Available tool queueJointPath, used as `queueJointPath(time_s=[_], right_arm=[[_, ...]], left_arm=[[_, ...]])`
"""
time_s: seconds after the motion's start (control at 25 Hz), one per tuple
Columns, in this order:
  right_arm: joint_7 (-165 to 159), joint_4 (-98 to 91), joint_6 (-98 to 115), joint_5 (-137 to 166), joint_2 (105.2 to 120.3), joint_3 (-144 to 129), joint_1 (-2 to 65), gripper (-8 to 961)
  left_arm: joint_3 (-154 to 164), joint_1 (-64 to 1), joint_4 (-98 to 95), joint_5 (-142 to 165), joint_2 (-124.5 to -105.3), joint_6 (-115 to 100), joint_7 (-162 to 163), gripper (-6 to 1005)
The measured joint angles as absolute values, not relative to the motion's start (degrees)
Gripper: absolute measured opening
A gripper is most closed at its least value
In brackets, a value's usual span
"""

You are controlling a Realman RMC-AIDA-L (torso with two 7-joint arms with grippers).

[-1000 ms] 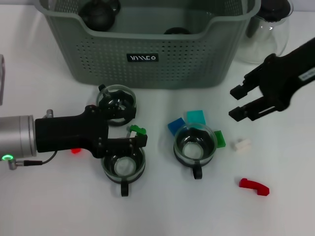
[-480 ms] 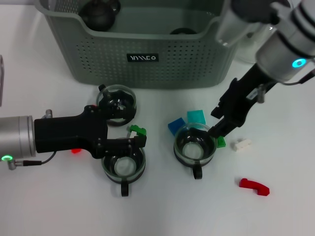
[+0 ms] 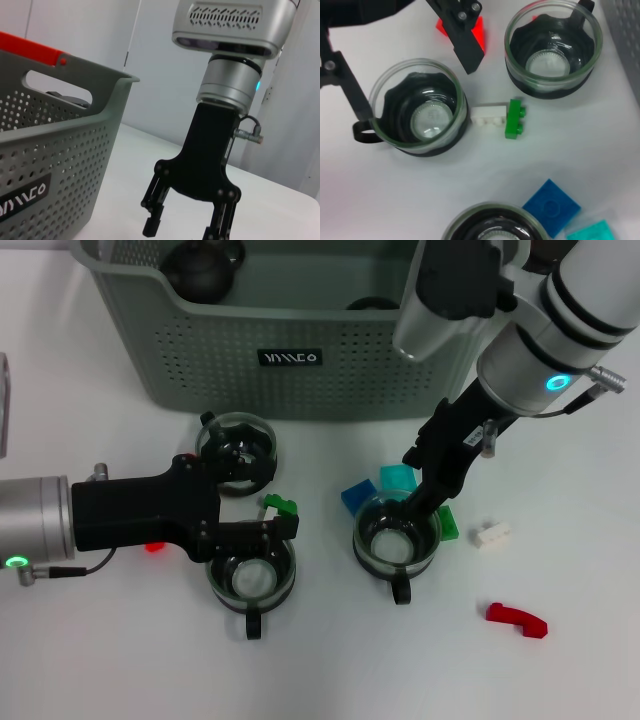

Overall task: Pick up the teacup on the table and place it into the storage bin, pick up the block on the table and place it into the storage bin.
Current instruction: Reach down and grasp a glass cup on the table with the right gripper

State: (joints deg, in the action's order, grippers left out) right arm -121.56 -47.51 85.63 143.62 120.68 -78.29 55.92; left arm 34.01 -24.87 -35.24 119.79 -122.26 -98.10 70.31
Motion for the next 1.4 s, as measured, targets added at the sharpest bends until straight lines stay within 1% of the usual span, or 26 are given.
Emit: queueJointPath(time_s=[0.2, 0.4, 1.16, 1.36, 1.4], right_arm=[[-121.84, -46.26, 83.25, 143.28, 120.84, -81.65, 56.15, 736], [-122.04, -46.02, 80.12, 140.53, 120.91, -87.06, 56.24, 794], [-124.73, -46.29, 72.10, 139.02, 121.11, -99.68, 56.34, 794], [-124.76, -46.30, 72.07, 139.04, 121.12, -101.31, 56.34, 675], [-124.78, -46.33, 72.06, 139.06, 121.12, -101.55, 56.34, 633]], left_arm=[[34.01, -24.87, -35.24, 119.80, -122.26, -98.07, 70.31, 812], [34.01, -24.87, -35.24, 119.79, -122.26, -97.85, 70.31, 811], [33.92, -24.87, -35.24, 119.80, -122.34, -97.64, 70.31, 811], [33.92, -24.87, -34.74, 119.80, -122.19, -97.64, 70.31, 811], [33.92, -24.87, -34.63, 119.80, -122.13, -97.64, 70.31, 811]])
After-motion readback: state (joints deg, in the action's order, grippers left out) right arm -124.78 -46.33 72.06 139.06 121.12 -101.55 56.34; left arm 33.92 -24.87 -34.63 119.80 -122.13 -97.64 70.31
